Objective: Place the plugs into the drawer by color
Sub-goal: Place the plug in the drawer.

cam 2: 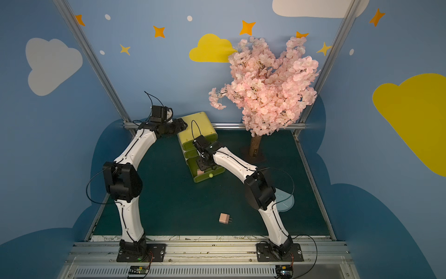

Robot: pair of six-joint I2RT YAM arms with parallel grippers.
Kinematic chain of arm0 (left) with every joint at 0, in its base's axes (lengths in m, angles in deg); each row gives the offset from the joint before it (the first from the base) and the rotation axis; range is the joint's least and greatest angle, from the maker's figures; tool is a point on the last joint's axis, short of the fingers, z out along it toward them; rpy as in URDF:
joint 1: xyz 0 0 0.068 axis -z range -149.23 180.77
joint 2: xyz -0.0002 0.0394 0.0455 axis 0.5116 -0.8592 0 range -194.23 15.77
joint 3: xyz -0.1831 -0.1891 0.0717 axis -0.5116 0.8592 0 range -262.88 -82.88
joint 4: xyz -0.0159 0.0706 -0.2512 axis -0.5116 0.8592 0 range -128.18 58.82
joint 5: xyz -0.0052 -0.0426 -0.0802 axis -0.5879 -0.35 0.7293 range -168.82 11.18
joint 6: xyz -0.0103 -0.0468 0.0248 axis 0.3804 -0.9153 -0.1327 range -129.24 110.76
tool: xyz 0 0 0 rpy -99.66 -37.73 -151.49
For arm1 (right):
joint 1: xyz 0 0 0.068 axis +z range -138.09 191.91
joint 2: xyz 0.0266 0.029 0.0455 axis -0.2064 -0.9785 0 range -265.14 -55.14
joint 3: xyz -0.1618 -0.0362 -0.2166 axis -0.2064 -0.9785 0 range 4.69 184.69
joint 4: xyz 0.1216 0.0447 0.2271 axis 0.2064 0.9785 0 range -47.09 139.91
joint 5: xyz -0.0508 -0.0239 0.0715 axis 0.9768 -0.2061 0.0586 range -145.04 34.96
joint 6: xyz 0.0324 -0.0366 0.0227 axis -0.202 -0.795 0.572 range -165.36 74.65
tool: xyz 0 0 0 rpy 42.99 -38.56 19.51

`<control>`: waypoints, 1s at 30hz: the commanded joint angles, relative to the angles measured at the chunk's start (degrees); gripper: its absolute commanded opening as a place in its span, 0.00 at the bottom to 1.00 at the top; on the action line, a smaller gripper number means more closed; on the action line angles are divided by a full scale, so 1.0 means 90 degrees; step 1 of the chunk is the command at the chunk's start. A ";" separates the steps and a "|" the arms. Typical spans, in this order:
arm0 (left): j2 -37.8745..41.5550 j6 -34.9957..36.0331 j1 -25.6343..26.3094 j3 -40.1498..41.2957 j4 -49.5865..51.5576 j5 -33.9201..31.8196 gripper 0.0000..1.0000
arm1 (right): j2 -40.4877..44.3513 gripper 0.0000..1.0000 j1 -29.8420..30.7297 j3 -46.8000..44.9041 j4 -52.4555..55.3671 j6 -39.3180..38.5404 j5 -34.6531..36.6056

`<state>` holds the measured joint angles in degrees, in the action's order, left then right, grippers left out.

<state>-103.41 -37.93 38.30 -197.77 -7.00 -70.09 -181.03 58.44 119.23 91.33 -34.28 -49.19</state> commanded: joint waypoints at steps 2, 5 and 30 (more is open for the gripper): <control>-0.0069 0.0162 0.0167 0.0086 0.0686 0.0143 0.81 | -0.0205 0.21 -0.0032 0.0188 0.0000 -0.0066 -0.0191; -0.0069 0.0167 0.0169 0.0081 0.0686 0.0143 0.81 | -0.0288 0.21 -0.0032 0.0186 -0.0004 -0.0066 -0.0182; -0.0091 0.0190 0.0189 0.0056 0.0725 0.0114 0.82 | -0.0664 0.45 -0.0122 0.0538 0.0051 -0.0229 0.0021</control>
<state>-103.41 -37.76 38.45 -197.84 -6.93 -70.33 -187.43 57.67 121.92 91.22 -35.40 -49.52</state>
